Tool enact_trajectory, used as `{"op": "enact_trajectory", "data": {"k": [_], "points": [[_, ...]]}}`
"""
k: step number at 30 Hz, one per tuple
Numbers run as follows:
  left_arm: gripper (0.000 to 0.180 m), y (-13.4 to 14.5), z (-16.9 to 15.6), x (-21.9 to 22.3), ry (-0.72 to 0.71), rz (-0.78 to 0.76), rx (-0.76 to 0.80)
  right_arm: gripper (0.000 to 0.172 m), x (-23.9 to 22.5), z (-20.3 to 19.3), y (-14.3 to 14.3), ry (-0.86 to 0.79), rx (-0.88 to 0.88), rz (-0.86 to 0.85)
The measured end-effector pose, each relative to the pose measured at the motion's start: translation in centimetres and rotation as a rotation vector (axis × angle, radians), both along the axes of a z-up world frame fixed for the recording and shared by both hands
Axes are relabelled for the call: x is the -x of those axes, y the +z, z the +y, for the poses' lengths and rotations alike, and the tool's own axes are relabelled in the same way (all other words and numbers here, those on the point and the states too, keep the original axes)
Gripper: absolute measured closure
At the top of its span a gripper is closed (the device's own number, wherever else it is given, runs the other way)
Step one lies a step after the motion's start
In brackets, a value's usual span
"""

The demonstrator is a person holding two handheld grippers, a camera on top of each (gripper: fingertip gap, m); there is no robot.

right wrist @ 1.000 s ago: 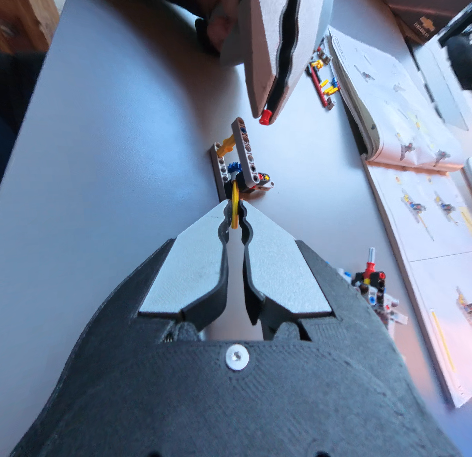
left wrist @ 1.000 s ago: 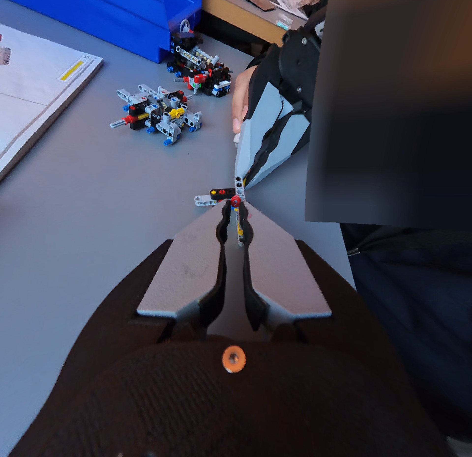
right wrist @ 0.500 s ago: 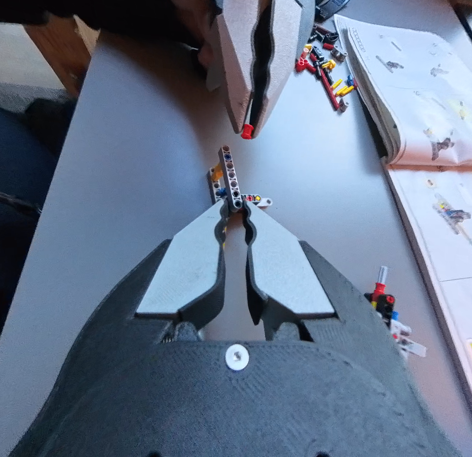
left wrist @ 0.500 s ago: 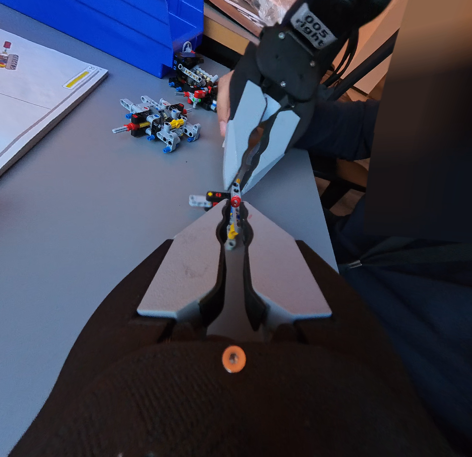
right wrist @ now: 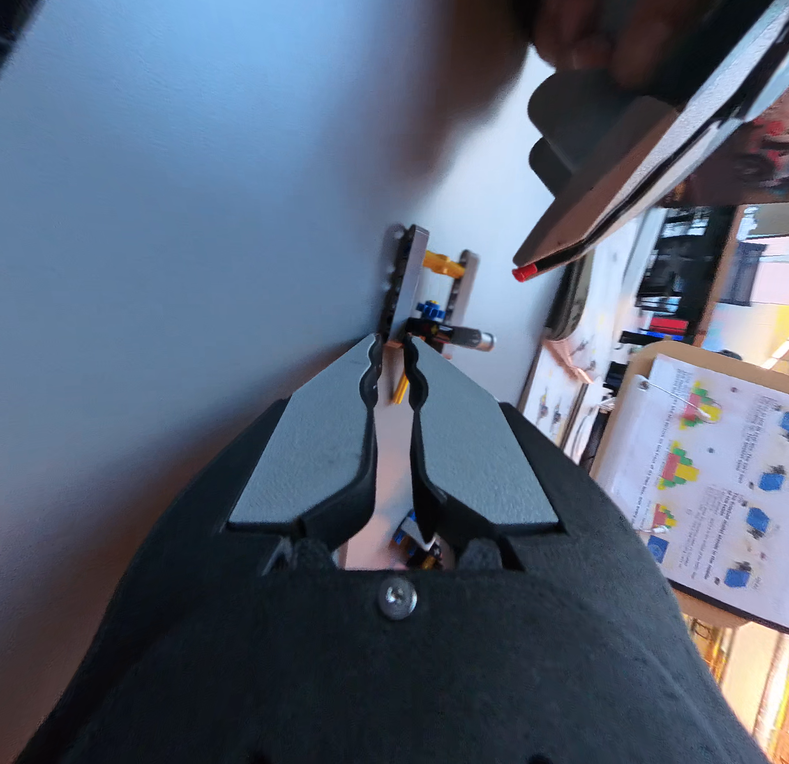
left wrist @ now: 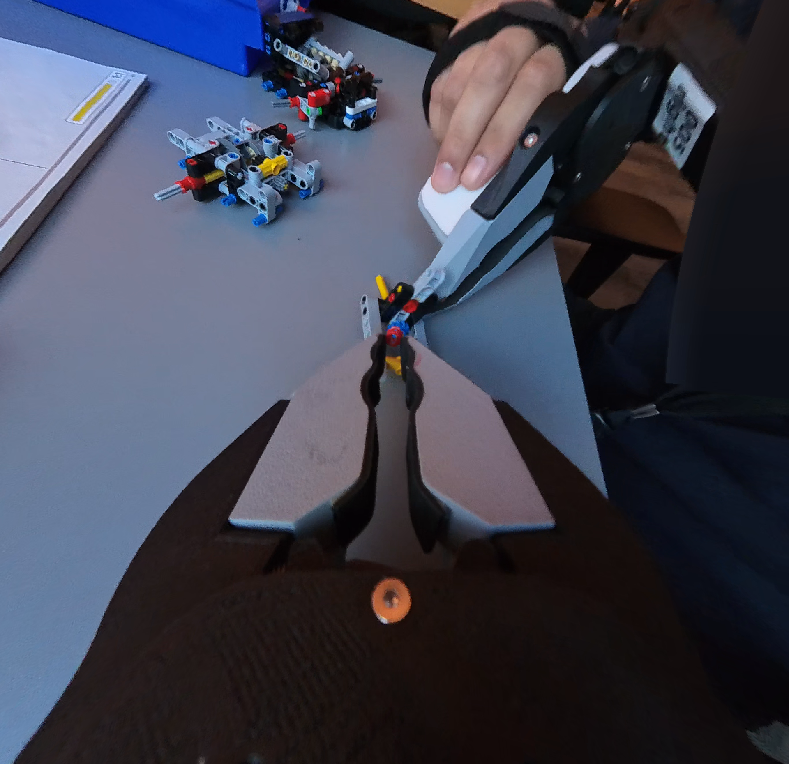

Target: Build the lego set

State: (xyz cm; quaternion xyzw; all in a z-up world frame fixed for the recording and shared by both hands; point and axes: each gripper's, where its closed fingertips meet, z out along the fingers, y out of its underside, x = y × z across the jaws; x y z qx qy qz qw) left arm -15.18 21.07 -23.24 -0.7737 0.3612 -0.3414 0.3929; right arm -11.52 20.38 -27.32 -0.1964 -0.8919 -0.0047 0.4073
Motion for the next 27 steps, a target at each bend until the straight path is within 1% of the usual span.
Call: {"op": "enact_trajectory", "data": {"k": [2, 5, 7, 10, 11, 13, 16, 18, 20, 23, 27], "points": [[0.177, -0.4, -0.3, -0.3, -0.010, 0.035, -0.008, 0.167, -0.5, -0.5, 0.5, -0.010, 0.049, -0.005], [0.177, -0.7, -1.1, -0.8, -0.024, 0.064, -0.014, 0.168, -1.0, -1.0, 1.8, -0.033, 0.241, 0.016], [0.177, -0.9, -1.3, -1.0, -0.021, 0.097, -0.033, 0.166, -1.2, 0.5, 2.1, -0.088, 0.365, 0.010], [0.176, -1.7, -1.3, -1.0, -0.015, 0.177, -0.057, 0.149, -1.6, 3.4, 1.2, -0.204, 0.519, -0.034], [0.176, -2.0, -1.2, -0.7, -0.010, 0.214, -0.061, 0.148, -1.4, 4.0, 1.0, -0.224, 0.561, -0.044], [0.176, -2.1, -1.2, 0.1, 0.008, 0.249, -0.069, 0.148, -1.1, 3.8, 0.7, -0.211, 0.638, -0.067], [0.177, -2.3, -1.4, 1.7, 0.026, 0.268, -0.036, 0.154, -0.5, 3.6, 0.4, -0.183, 0.648, -0.061], [0.177, -3.3, -1.7, 3.1, 0.027, 0.344, -0.004, 0.158, -0.2, 3.7, 0.1, -0.175, 0.632, -0.043], [0.176, -4.1, -2.2, 3.9, -0.011, 0.443, 0.005, 0.160, 0.0, 3.8, 0.0, -0.169, 0.645, -0.025], [0.176, -4.1, -2.2, 4.6, -0.058, 0.586, -0.016, 0.161, -0.4, 4.1, 0.0, -0.174, 0.646, -0.028], [0.176, -4.2, -2.2, 4.2, -0.112, 0.636, 0.006, 0.161, -0.7, 4.3, 0.3, -0.175, 0.658, -0.013]]}}
